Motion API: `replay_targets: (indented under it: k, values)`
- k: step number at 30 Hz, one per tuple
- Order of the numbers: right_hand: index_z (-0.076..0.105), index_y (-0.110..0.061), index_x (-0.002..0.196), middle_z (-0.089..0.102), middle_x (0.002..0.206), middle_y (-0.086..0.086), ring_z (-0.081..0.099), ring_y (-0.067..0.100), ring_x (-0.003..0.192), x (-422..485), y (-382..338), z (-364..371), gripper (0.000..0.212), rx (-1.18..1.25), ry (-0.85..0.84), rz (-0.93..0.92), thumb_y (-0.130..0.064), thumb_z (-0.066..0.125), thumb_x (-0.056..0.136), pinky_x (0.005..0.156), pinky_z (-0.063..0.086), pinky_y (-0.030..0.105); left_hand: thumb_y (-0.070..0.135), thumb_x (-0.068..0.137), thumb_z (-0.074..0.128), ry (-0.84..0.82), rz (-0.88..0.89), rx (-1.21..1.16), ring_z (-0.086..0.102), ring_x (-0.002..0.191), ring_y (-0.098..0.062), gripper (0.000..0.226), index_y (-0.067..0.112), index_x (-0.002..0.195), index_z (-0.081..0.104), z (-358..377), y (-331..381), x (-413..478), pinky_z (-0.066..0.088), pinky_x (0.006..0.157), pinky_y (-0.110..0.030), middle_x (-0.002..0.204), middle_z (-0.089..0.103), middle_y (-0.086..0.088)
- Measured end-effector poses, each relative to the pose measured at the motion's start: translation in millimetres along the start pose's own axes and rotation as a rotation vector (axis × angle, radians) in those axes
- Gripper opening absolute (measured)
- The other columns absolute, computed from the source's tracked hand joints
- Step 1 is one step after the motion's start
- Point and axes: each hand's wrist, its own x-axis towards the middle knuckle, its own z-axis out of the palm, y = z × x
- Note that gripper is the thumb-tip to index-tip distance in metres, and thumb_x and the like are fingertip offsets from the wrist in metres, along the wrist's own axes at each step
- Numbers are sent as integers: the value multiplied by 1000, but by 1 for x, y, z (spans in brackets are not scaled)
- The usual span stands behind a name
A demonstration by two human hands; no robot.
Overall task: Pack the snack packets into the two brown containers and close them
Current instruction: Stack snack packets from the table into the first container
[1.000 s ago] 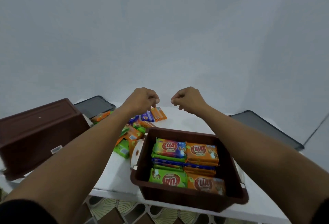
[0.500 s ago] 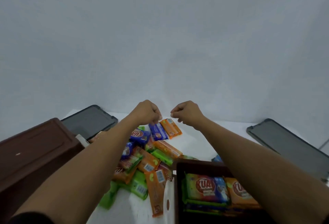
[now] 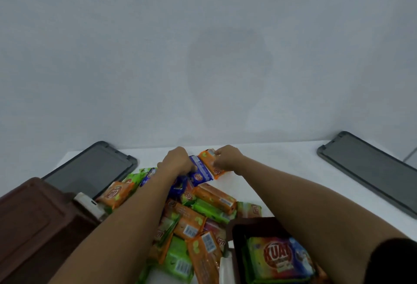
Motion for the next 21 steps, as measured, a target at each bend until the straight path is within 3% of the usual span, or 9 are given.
replay_targets:
  k: [2, 4, 6, 8, 10, 11, 12, 16, 21]
  values:
    - [63, -1, 122, 67, 119, 14, 66, 29, 105, 5, 2, 3, 40, 82, 5, 44, -24, 70, 90, 90, 57, 38, 32, 77, 85, 4, -17, -32, 64, 81, -30, 35, 11, 75, 57, 5, 3, 0, 50, 77, -41, 79, 61, -7]
    - [60, -2, 103, 65, 107, 13, 64, 26, 95, 9, 4, 3, 29, 169, 28, 107, -25, 73, 90, 78, 55, 34, 30, 76, 86, 8, -50, -72, 64, 91, -32, 38, 13, 80, 53, 9, 6, -1, 52, 91, -46, 82, 58, -6]
    - [55, -4, 91, 64, 102, 15, 65, 25, 94, 13, 6, 4, 24, 258, 54, 178, -22, 70, 93, 82, 55, 35, 28, 74, 88, 13, -88, -125, 64, 98, -33, 43, 11, 90, 52, 10, 7, -1, 52, 96, -50, 89, 58, -6]
    - [55, -3, 91, 67, 104, 14, 69, 26, 96, 16, 9, 5, 20, 372, 38, 255, -17, 69, 94, 84, 60, 35, 22, 75, 88, 24, -110, -191, 64, 92, -30, 43, 9, 91, 50, 8, 7, -1, 56, 86, -44, 90, 58, -8]
    - [56, -4, 95, 66, 91, 11, 68, 19, 77, 13, 11, 3, 14, 546, -31, 337, -13, 67, 96, 58, 60, 27, 16, 76, 86, 31, -115, -305, 62, 78, -25, 36, 7, 82, 52, 5, 6, 0, 54, 67, -34, 87, 61, -11]
    - [56, -5, 95, 65, 86, 9, 66, 16, 68, 8, 10, 1, 12, 615, -74, 363, -12, 65, 97, 46, 54, 23, 15, 76, 85, 30, -119, -379, 61, 76, -24, 33, 6, 81, 54, 4, 6, 0, 52, 64, -33, 88, 63, -12]
    - [56, -6, 98, 66, 85, 8, 65, 15, 67, 7, 11, -1, 11, 652, -113, 368, -12, 65, 97, 44, 51, 22, 15, 75, 84, 26, -132, -458, 62, 77, -24, 31, 5, 83, 56, 2, 5, 1, 52, 66, -34, 91, 64, -13]
    - [54, -4, 117, 69, 100, 11, 68, 23, 86, 1, 7, -8, 22, 784, -186, 321, -12, 63, 98, 78, 58, 37, 20, 80, 79, 20, -185, -779, 63, 77, -22, 29, 3, 98, 63, -7, 1, -6, 47, 62, -31, 93, 69, -16]
    - [50, 1, 132, 68, 117, 19, 69, 34, 103, -22, 9, -39, 34, 1017, -240, 199, -5, 57, 99, 94, 55, 53, 17, 91, 70, -87, -151, -1228, 72, 85, -26, 25, 8, 113, 62, -26, 5, -32, 60, 67, -38, 97, 74, -13]
